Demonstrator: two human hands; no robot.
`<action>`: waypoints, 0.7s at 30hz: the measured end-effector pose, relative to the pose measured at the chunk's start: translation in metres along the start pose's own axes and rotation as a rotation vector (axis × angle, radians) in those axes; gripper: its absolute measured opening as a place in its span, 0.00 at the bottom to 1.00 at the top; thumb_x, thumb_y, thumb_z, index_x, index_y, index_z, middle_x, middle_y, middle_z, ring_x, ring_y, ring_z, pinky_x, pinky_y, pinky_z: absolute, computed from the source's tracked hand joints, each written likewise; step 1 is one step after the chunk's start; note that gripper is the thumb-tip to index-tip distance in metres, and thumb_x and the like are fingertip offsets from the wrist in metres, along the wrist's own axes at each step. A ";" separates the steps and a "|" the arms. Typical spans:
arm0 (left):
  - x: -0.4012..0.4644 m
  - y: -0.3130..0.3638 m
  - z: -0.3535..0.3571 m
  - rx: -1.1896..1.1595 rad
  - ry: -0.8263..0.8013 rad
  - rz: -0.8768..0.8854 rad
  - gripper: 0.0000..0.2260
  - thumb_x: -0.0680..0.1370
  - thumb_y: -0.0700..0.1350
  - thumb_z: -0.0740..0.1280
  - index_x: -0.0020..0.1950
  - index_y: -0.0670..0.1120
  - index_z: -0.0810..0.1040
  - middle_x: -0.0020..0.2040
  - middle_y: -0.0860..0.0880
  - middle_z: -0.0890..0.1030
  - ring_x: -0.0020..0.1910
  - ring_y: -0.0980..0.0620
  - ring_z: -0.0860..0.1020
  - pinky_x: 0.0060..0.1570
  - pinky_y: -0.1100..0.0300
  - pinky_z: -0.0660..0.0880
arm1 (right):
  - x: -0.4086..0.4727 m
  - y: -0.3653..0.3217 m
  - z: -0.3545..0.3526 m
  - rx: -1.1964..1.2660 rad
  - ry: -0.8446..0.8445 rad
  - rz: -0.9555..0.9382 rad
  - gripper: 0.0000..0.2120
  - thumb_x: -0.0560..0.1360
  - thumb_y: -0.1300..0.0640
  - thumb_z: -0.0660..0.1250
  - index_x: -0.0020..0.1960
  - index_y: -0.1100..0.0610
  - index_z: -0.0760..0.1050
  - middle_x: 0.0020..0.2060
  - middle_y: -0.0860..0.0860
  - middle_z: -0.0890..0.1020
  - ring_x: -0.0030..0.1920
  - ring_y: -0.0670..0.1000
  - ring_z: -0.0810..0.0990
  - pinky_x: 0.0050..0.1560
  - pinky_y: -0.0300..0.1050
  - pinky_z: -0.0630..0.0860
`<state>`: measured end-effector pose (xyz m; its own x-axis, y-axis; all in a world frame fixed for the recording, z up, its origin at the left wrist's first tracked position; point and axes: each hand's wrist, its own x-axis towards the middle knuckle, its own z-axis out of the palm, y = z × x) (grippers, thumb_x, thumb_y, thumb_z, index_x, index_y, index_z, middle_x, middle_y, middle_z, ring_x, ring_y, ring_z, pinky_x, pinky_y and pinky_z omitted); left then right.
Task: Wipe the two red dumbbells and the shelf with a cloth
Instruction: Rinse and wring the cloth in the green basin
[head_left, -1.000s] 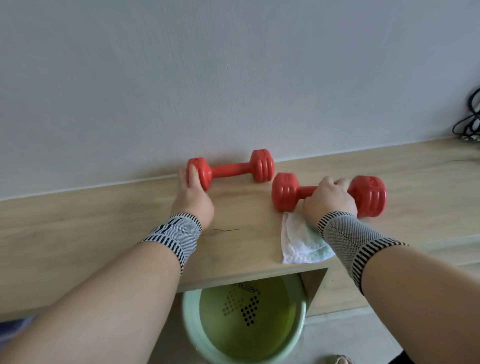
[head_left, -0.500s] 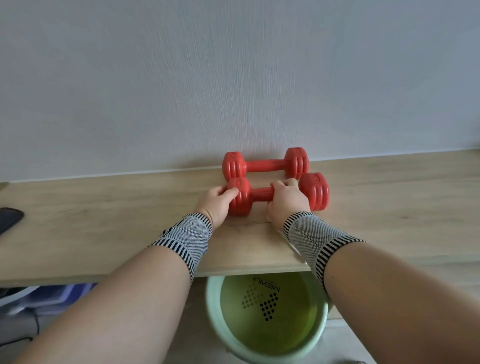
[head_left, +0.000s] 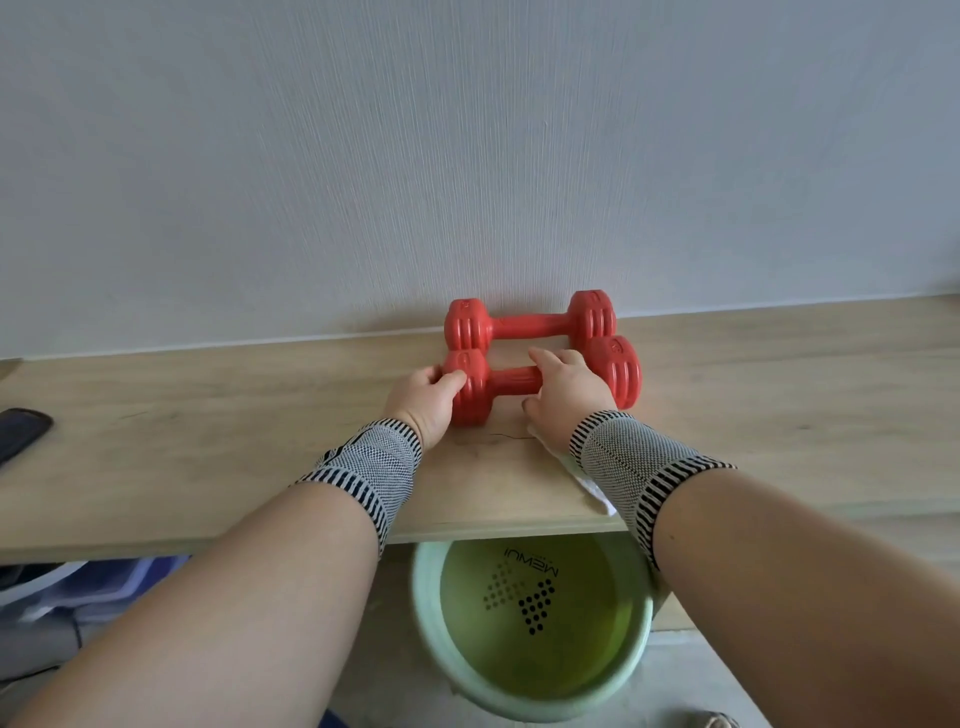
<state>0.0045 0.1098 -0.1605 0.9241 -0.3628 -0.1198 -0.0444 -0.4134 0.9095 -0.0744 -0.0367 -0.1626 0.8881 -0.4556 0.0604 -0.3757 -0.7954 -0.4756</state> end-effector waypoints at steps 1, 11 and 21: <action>-0.003 0.002 0.001 0.017 0.007 -0.005 0.24 0.71 0.61 0.64 0.57 0.45 0.80 0.55 0.44 0.81 0.62 0.39 0.76 0.64 0.47 0.70 | -0.004 0.001 -0.001 0.018 0.021 0.006 0.27 0.76 0.57 0.62 0.73 0.51 0.60 0.70 0.53 0.63 0.59 0.55 0.76 0.55 0.45 0.73; -0.058 0.020 -0.002 0.001 -0.022 0.085 0.09 0.77 0.45 0.68 0.37 0.45 0.79 0.33 0.49 0.82 0.30 0.55 0.79 0.32 0.62 0.73 | -0.051 -0.006 -0.034 0.601 0.146 0.217 0.13 0.74 0.46 0.64 0.43 0.56 0.75 0.33 0.48 0.76 0.40 0.50 0.76 0.41 0.42 0.70; -0.116 -0.016 0.026 -0.069 -0.546 -0.144 0.09 0.73 0.45 0.73 0.53 0.48 0.81 0.46 0.48 0.84 0.45 0.51 0.81 0.37 0.59 0.76 | -0.122 0.015 -0.012 1.367 -0.254 0.279 0.06 0.72 0.67 0.66 0.37 0.59 0.74 0.35 0.58 0.77 0.39 0.56 0.79 0.45 0.49 0.78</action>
<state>-0.1123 0.1366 -0.1720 0.5879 -0.6936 -0.4163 0.1096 -0.4416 0.8905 -0.1911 0.0022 -0.1661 0.9062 -0.3317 -0.2624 -0.1258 0.3811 -0.9160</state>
